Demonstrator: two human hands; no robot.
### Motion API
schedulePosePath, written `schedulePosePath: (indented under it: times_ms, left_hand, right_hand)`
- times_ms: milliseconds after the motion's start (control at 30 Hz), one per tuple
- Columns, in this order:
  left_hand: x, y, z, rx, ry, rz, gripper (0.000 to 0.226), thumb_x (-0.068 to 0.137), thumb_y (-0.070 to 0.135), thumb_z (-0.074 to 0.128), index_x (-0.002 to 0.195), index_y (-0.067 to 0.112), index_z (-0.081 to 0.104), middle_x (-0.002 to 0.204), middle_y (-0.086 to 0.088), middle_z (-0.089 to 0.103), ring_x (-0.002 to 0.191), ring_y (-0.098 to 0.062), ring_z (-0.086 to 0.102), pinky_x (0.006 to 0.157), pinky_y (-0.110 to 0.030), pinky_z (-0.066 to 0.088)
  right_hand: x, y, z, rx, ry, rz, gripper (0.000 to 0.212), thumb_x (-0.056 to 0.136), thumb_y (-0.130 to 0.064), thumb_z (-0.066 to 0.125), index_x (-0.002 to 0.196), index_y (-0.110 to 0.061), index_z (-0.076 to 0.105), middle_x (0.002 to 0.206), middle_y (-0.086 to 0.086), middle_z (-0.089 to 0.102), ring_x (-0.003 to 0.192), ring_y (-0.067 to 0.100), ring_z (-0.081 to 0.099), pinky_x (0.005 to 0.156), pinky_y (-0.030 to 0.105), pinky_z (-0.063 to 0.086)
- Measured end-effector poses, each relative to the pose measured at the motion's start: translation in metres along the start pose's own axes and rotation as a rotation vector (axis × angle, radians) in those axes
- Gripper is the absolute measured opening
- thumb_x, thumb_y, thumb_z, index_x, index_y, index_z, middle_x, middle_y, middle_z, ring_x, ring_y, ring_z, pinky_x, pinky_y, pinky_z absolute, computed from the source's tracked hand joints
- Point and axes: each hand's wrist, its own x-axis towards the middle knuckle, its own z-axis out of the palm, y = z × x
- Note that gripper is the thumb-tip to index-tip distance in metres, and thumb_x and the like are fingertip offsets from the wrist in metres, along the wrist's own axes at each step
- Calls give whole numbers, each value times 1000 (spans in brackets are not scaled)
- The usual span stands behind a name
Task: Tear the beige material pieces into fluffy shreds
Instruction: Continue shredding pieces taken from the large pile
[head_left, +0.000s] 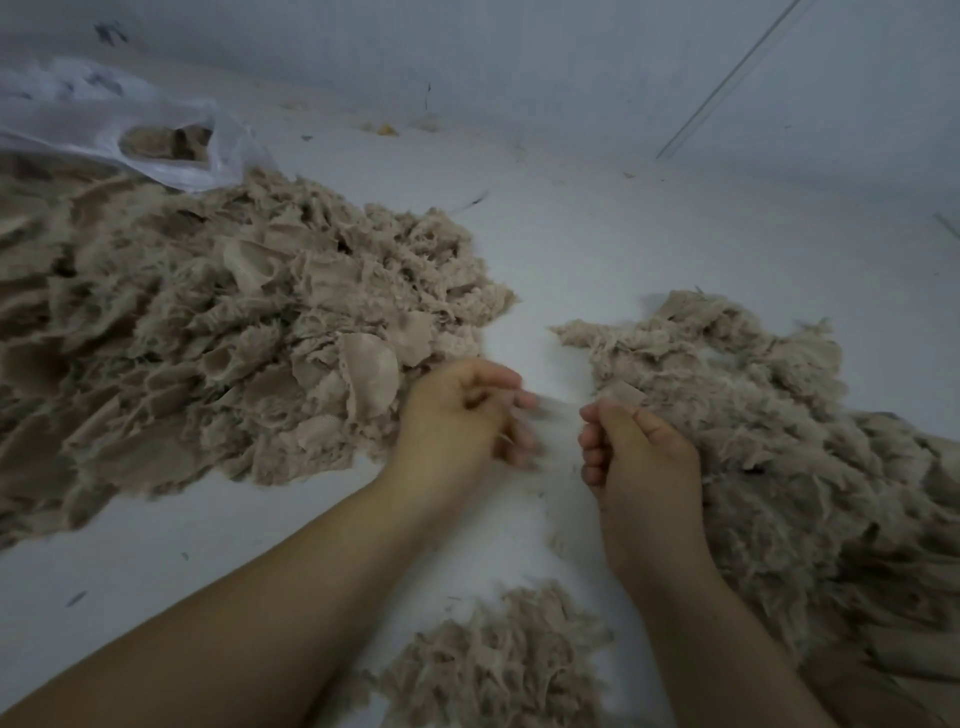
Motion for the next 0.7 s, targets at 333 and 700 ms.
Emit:
schedulePosePath:
  times_ms: [333, 700]
  left_hand:
    - [37, -13, 54, 927, -512, 289, 46, 93, 3, 52, 137, 17, 52, 136, -7, 56, 119, -21, 52, 94, -20, 34]
    - [20, -22, 23, 378, -259, 130, 24, 96, 0, 51, 80, 17, 56, 59, -3, 56, 49, -16, 53, 45, -25, 43]
  right_hand:
    - [0, -4, 3, 101, 81, -1, 38, 104, -18, 52, 67, -15, 61, 54, -3, 44, 48, 6, 34, 42, 18, 29]
    - [7, 1, 1, 122, -13, 55, 23, 103, -8, 49, 120, -12, 64, 64, -1, 65, 58, 7, 57, 51, 19, 47]
